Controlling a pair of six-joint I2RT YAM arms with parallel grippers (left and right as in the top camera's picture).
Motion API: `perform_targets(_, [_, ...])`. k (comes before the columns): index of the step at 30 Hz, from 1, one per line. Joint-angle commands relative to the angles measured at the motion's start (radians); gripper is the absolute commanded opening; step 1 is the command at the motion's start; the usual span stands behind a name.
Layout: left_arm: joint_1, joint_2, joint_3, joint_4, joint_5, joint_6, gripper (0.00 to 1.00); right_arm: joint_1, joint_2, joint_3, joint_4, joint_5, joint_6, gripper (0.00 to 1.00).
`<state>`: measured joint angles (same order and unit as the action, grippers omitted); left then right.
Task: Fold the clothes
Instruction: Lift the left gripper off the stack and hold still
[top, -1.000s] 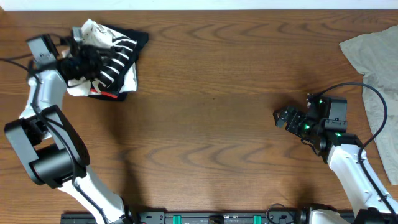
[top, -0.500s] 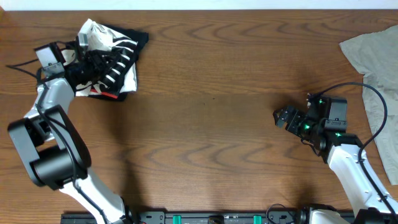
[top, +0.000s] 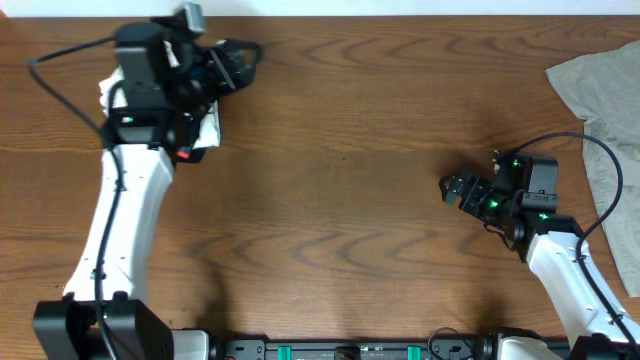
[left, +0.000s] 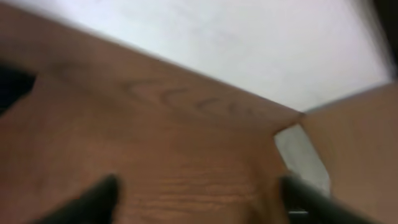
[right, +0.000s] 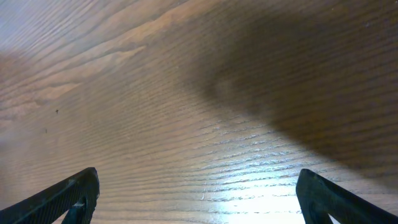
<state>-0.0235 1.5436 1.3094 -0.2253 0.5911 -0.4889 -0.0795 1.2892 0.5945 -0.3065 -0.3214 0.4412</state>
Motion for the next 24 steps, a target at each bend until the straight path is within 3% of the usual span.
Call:
perform_targets(1, [-0.027,0.021,0.000,-0.038,-0.175,-0.006,0.98,-0.011,-0.006,0.003,-0.001,0.003,0.000,0.99])
perform_targets(24, [-0.039,0.021,0.000,-0.088,-0.175,-0.006,0.98,-0.011,-0.006,0.003,-0.001,0.003,-0.001,0.99])
